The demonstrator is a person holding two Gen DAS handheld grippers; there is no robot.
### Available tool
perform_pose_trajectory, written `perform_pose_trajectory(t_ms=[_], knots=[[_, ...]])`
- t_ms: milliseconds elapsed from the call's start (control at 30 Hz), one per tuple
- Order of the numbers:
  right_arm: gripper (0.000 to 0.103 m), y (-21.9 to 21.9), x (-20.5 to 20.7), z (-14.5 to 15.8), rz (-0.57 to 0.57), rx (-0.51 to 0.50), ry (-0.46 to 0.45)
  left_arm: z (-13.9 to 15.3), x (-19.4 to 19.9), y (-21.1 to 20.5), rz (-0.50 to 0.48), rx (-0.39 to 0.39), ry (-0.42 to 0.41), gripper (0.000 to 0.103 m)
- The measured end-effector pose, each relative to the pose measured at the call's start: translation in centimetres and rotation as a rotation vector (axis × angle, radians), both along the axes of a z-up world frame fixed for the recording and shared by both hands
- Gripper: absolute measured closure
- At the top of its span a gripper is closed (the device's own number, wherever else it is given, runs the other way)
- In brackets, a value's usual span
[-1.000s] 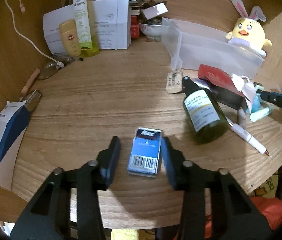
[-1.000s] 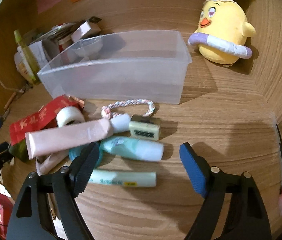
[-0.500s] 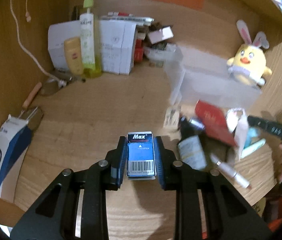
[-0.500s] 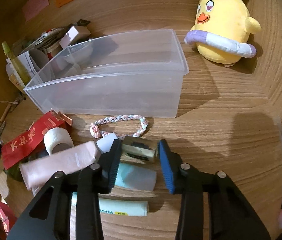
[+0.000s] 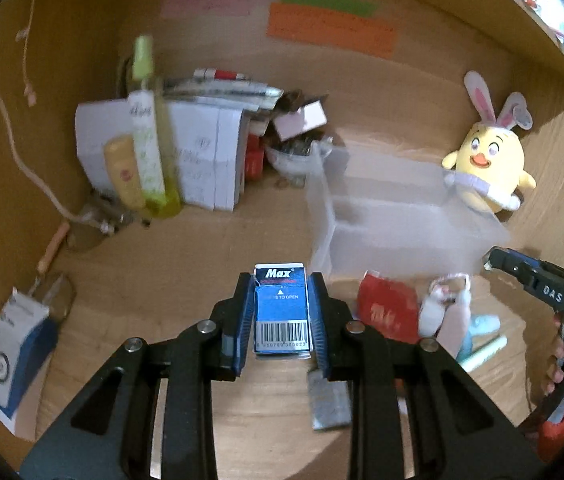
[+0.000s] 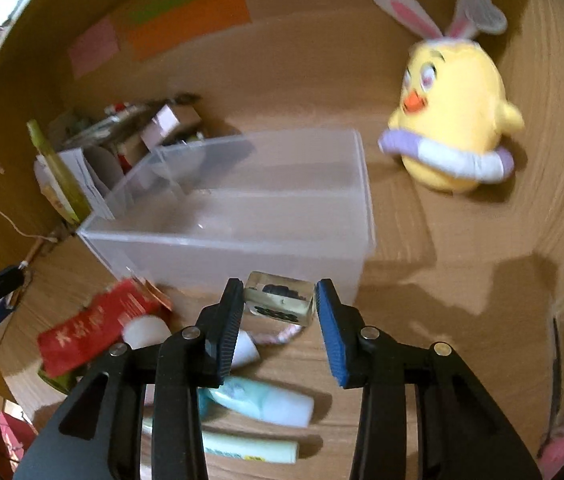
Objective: Organize objects
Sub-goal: 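Carry both items into the clear box and open both tools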
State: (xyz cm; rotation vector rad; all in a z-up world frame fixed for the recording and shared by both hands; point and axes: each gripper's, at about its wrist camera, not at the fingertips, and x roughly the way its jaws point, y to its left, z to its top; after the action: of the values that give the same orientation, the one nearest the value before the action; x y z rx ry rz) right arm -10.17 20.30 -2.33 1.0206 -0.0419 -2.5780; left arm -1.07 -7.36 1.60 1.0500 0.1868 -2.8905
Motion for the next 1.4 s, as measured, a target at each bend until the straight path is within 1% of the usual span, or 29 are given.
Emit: perform_pose_trajectory(t_ms=[167, 267, 367, 567, 767, 900, 1000, 1200, 1267, 1400], knots=[[0.069, -0.8, -0.5, 2.0, 0.048, -0.023, 0.037, 2.2, -2.0, 1.8, -0.05, -0.007, 0.033, 0.076], [0.069, -1.3, -1.0, 3.1, 0.07, -0.04, 0.066, 3.0, -3.4, 2.9, -0.076, -0.017, 0.042, 0.076], [0.069, -1.9, -1.8, 4.0, 0.074, -0.036, 0.095, 3.5, -4.8, 3.9, -0.093, -0.03, 0.051, 0.076], [0.069, -1.8, -3.4, 5.1, 0.087, -0.069, 0.108, 4.2, -7.7, 5.3, -0.127, -0.023, 0.053, 0.076], [0.069, -1.6, -5.7, 5.5, 0.079, -0.059, 0.104, 4.3, -10.6, 5.9, -0.157, -0.005, 0.038, 0.076], [0.069, -1.6, -7.3, 5.2, 0.079, -0.04, 0.08, 3.4, -12.7, 6.2, -0.184, 0.016, -0.007, 0.076], [0.068, -1.9, -8.4, 4.4, 0.086, -0.019, 0.055, 2.1, -14.4, 6.3, -0.189, 0.019, -0.064, 0.076], [0.068, -2.6, -9.9, 2.3, 0.111, 0.0, -0.017, -0.4, -16.8, 6.1, -0.224, 0.064, -0.175, 0.076], [0.068, -3.1, -10.2, 1.6, 0.122, 0.013, -0.036, -0.9, -17.2, 6.3, -0.232, 0.049, -0.19, 0.076], [0.068, -4.0, -10.3, 0.6, 0.148, 0.048, -0.052, -1.4, -17.8, 6.9, -0.259, -0.008, -0.199, 0.076]])
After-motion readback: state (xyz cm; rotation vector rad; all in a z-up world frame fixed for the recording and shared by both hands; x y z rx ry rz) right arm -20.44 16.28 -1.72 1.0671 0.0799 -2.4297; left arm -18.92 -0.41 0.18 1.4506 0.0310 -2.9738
